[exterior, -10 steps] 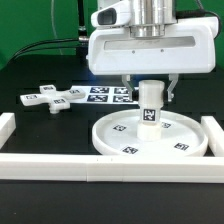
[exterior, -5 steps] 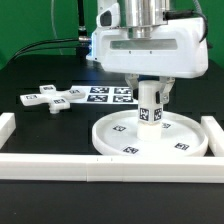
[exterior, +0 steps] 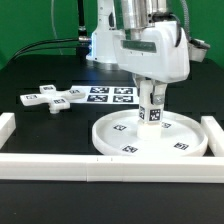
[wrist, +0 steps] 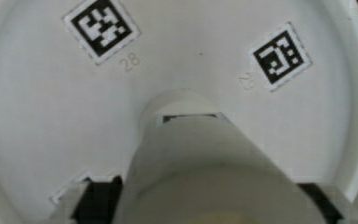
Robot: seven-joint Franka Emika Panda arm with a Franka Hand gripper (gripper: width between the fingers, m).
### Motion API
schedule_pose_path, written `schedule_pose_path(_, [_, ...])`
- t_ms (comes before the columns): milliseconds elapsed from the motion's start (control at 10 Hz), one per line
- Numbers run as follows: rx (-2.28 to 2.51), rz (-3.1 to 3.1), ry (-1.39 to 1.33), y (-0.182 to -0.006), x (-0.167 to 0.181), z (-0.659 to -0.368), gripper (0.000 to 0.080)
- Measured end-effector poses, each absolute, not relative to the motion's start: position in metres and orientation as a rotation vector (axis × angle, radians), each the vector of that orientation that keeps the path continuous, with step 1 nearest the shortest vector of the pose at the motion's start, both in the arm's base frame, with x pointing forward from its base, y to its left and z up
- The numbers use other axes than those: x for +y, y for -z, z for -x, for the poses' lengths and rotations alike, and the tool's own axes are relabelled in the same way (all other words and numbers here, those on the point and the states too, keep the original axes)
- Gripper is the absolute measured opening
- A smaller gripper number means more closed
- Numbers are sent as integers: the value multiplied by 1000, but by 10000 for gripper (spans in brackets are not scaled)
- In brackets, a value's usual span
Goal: Assemble round table
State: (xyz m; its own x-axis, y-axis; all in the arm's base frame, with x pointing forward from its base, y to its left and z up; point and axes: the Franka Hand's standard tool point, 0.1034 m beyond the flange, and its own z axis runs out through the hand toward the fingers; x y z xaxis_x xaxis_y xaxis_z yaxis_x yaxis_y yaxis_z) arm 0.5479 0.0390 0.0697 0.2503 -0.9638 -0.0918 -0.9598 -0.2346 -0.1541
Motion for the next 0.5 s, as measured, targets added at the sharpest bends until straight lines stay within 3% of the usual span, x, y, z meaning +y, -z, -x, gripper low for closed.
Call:
schedule_pose_path(400, [1933,2232,11,-69,40,-547,416])
schedule_pose_path(500, [1878,2279,18,-69,40,-547,574])
